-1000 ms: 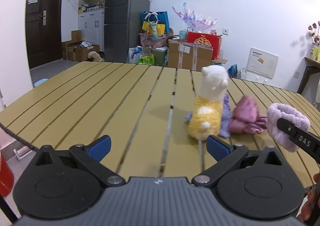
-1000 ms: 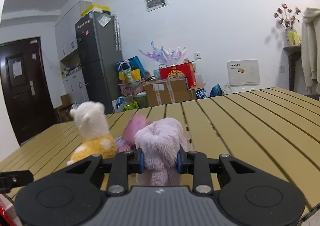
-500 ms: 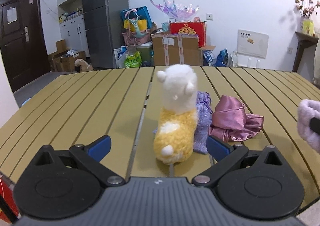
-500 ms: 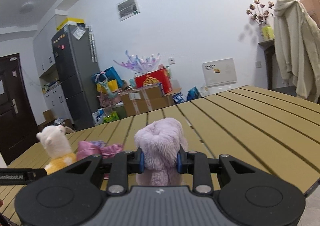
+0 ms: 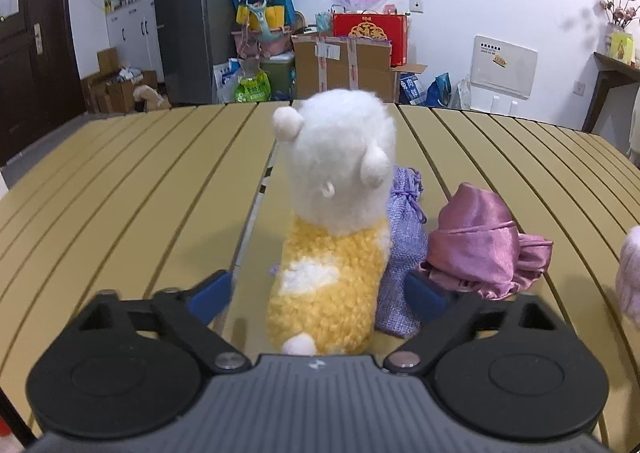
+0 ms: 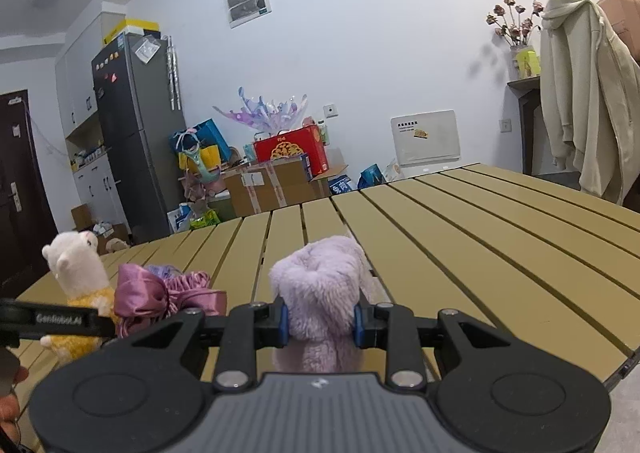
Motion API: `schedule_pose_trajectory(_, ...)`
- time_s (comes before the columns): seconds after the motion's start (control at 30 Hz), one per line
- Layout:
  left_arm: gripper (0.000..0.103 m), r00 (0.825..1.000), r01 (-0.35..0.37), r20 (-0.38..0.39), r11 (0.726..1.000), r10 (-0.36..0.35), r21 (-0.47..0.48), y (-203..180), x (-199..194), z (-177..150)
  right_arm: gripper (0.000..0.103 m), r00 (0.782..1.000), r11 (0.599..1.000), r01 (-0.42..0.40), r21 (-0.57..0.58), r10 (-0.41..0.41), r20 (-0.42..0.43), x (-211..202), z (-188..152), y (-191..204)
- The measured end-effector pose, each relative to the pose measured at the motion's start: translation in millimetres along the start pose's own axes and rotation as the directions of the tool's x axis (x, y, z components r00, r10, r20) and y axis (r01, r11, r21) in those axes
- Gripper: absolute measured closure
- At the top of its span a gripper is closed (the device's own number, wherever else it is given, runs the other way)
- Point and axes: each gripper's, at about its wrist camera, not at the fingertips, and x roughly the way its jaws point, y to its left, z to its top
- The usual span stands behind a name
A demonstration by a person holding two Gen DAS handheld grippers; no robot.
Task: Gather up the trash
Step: 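Grasp the yellow-and-white plush alpaca with the left tool while right holds the headband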
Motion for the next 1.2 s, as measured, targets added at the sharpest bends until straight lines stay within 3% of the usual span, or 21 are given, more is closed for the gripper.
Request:
schedule_pose_trajectory(0.03, 0.042, 1.000, 0.008, -0.007, 1.000, -0.008, 0.004, 0.6, 1.2, -0.4, 0.076, 1.000, 1.000, -0.001, -0.006, 0.001, -0.003, 0.6, -0.1, 2.2)
schedule_pose_trajectory(0.07, 0.049, 1.000, 0.015, -0.020, 1.000, -0.014, 0.010, 0.8, 3.2, -0.6, 0.076, 1.000, 1.000, -0.003, -0.012, 0.003, -0.005, 1.4, -1.0, 3.9)
schedule_pose_trajectory(0.13, 0.053, 1.000, 0.022, -0.020, 0.999, -0.021, 0.028, 2.5, 3.3, -0.8, 0.076, 1.000, 1.000, -0.006, -0.019, 0.006, -0.007, 1.7, -2.7, 6.3)
schedule_pose_trajectory(0.63, 0.055, 0.996, -0.006, 0.086, 0.999, 0.003, 0.036, 7.8, -49.5, -6.0, 0.076, 0.999, 0.999, -0.035, -0.029, 0.036, 0.026, -17.6, -1.2, -1.7)
schedule_pose_trajectory(1.2, 0.054, 0.991, -0.022, 0.130, 0.999, 0.018, 0.034, 17.6, -142.2, -34.1, 0.076, 0.995, 0.991, -0.086, -0.098, 0.091, 0.048, -101.4, 4.9, 2.6)
